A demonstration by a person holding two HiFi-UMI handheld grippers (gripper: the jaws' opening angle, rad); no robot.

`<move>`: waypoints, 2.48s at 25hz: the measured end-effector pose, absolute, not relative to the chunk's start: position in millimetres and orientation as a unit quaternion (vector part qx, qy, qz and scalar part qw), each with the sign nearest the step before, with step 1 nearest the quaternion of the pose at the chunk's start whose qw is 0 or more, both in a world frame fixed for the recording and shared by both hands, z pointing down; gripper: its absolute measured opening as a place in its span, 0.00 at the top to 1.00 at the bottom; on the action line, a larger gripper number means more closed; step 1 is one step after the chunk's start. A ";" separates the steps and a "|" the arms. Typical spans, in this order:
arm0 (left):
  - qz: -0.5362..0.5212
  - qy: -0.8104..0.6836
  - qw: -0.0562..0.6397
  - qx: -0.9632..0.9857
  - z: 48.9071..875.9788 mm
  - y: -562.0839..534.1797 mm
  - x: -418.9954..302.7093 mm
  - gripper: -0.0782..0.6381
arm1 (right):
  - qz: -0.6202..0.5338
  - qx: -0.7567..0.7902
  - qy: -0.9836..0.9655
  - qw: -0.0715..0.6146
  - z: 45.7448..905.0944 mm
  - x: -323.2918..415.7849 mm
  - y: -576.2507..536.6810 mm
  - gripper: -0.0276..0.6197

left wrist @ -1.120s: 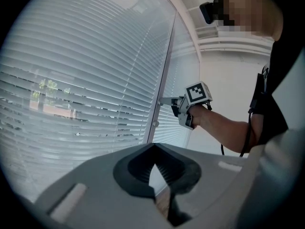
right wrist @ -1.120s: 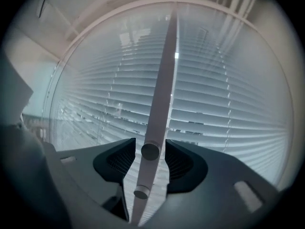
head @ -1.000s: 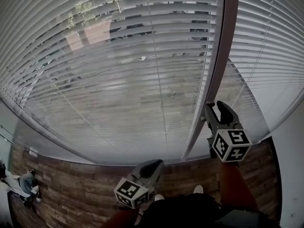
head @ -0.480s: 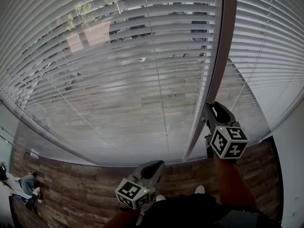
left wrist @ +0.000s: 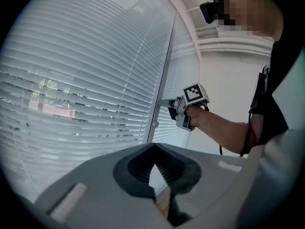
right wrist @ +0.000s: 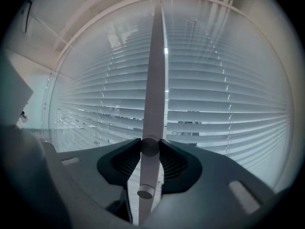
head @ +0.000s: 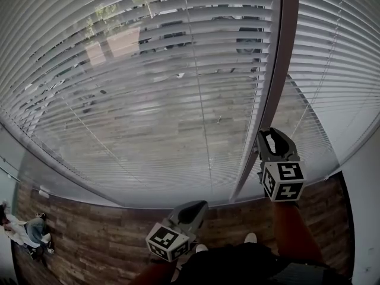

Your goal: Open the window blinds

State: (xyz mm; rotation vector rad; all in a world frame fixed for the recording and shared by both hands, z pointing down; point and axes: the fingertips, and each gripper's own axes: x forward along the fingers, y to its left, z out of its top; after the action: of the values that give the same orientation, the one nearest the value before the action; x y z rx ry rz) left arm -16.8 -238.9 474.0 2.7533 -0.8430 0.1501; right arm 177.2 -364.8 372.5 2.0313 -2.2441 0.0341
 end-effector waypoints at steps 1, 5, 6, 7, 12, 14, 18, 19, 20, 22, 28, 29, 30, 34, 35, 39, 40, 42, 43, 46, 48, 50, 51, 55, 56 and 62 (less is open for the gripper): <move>0.050 -0.288 0.129 0.948 474.3 -239.2 -16.3 0.89 | 0.001 0.671 -0.738 0.067 371.5 177.2 -365.6 0.73; 0.052 -0.285 0.126 0.949 473.5 -238.5 -16.3 0.89 | -0.048 0.675 -0.726 0.120 370.3 175.6 -365.5 0.73; 0.053 -0.285 0.126 0.949 474.3 -238.2 -16.2 0.89 | -0.061 0.676 -0.722 0.134 370.3 174.7 -365.2 0.73; 0.053 -0.286 0.126 0.948 475.1 -238.2 -16.0 0.89 | -0.073 0.676 -0.719 0.147 370.2 173.5 -365.0 0.73; 0.049 -0.286 0.128 0.948 473.2 -239.0 -15.4 0.89 | -0.124 0.676 -0.697 0.203 371.3 171.5 -365.1 0.73; 0.051 -0.285 0.128 0.948 475.6 -238.9 -15.7 0.89 | -0.146 0.676 -0.686 0.227 371.9 171.4 -365.1 0.73; 0.054 -0.287 0.125 0.948 476.9 -239.9 -15.0 0.89 | -0.193 0.672 -0.659 0.278 373.7 171.2 -365.7 0.73; 0.053 -0.287 0.125 0.948 476.5 -240.1 -14.8 0.89 | -0.202 0.670 -0.653 0.289 374.0 171.1 -365.8 0.73; 0.050 -0.287 0.125 0.948 475.5 -240.0 -14.4 0.89 | -0.210 0.669 -0.647 0.299 374.2 170.9 -366.0 0.73; 0.047 -0.288 0.128 0.948 471.6 -240.2 -13.8 0.89 | -0.217 0.668 -0.641 0.311 374.3 170.4 -366.0 0.73; 0.052 -0.293 0.129 0.946 471.5 -240.4 -15.6 0.89 | -0.124 0.673 -0.708 0.174 364.8 167.5 -357.7 0.64; 0.053 -0.293 0.129 0.946 472.3 -240.2 -16.3 0.89 | -0.087 0.671 -0.724 0.135 365.0 168.3 -356.0 0.64; 0.051 -0.293 0.129 0.946 472.4 -239.9 -16.7 0.89 | -0.046 0.667 -0.738 0.096 366.4 169.8 -354.8 0.64; 0.050 -0.288 0.128 0.948 476.2 -237.7 -16.1 0.89 | 0.068 0.648 -0.758 -0.010 370.0 176.2 -357.7 0.65; 0.053 -0.288 0.128 0.947 477.8 -237.1 -16.1 0.89 | 0.080 0.646 -0.759 -0.022 369.9 176.9 -359.4 0.66; 0.056 -0.296 0.135 0.944 474.9 -236.9 -16.9 0.89 | 0.098 0.653 -0.750 -0.037 370.6 178.6 -363.4 0.70; 0.055 -0.296 0.133 0.944 474.1 -236.7 -16.6 0.89 | 0.099 0.656 -0.748 -0.036 371.8 179.3 -364.0 0.72; 0.046 -0.290 0.132 0.947 473.1 -235.4 -15.3 0.89 | 0.095 0.660 -0.745 -0.029 373.6 179.7 -364.8 0.72; 0.044 -0.289 0.132 0.947 472.6 -234.7 -15.4 0.89 | 0.089 0.661 -0.745 -0.021 373.5 179.5 -364.8 0.72; 0.050 -0.296 0.134 0.944 472.2 -233.5 -18.6 0.89 | 0.053 0.666 -0.744 0.020 371.0 178.2 -363.8 0.73; 0.049 -0.294 0.136 0.945 472.3 -231.3 -19.2 0.89 | 0.025 0.669 -0.741 0.053 369.8 177.2 -363.0 0.73; 0.051 -0.292 0.137 0.945 471.4 -229.4 -19.3 0.89 | -0.004 0.673 -0.735 0.087 368.5 176.3 -362.0 0.73; 0.053 -0.291 0.137 0.945 471.5 -228.5 -19.3 0.89 | -0.019 0.674 -0.731 0.104 367.6 175.8 -361.6 0.73; 0.061 -0.293 0.135 0.944 473.8 -230.6 -19.8 0.89 | -0.080 0.677 -0.713 0.164 365.9 170.7 -362.8 0.73; 0.058 -0.294 0.134 0.944 473.0 -231.6 -19.6 0.89 | -0.095 0.677 -0.707 0.180 366.5 170.0 -362.9 0.73; 0.060 -0.288 0.136 0.946 477.0 -228.2 -19.1 0.89 | -0.164 0.669 -0.675 0.264 369.1 169.0 -361.5 0.73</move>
State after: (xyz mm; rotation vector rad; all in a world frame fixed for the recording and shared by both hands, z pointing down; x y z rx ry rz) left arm -19.1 -228.2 477.0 2.7398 -0.8347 0.1752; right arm 169.0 -361.5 369.1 1.8092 -1.8233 -0.4437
